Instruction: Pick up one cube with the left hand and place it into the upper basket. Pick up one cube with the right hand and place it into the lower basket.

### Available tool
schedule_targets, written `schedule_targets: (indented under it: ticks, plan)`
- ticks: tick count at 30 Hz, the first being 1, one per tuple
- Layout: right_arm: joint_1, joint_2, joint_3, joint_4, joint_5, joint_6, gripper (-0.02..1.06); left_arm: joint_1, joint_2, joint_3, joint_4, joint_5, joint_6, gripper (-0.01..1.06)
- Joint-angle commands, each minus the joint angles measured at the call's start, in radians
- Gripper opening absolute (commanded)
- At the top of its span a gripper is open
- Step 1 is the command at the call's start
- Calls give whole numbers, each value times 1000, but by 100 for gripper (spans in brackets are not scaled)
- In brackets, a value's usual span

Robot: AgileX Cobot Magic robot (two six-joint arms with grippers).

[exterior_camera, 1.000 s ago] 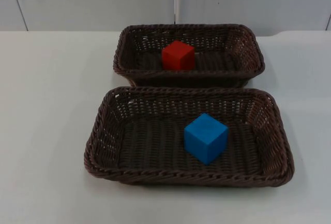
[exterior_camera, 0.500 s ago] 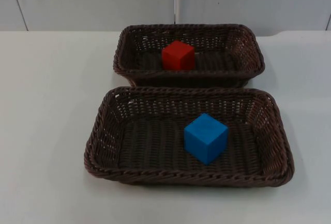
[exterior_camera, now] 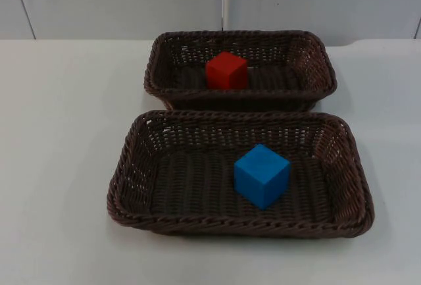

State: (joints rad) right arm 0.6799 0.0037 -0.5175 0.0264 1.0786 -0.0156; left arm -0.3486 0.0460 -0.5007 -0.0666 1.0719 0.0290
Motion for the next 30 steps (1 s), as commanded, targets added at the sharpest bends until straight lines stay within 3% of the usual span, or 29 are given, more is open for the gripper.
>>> schedule_targets:
  ticks: [1, 30]
  plan:
    - [5, -4, 3, -6, 1, -2, 105, 1, -5, 5, -1, 1, -4, 105]
    - [5, -4, 3, 1, 1, 0, 105, 1, -20, 5, -10, 1, -13, 105]
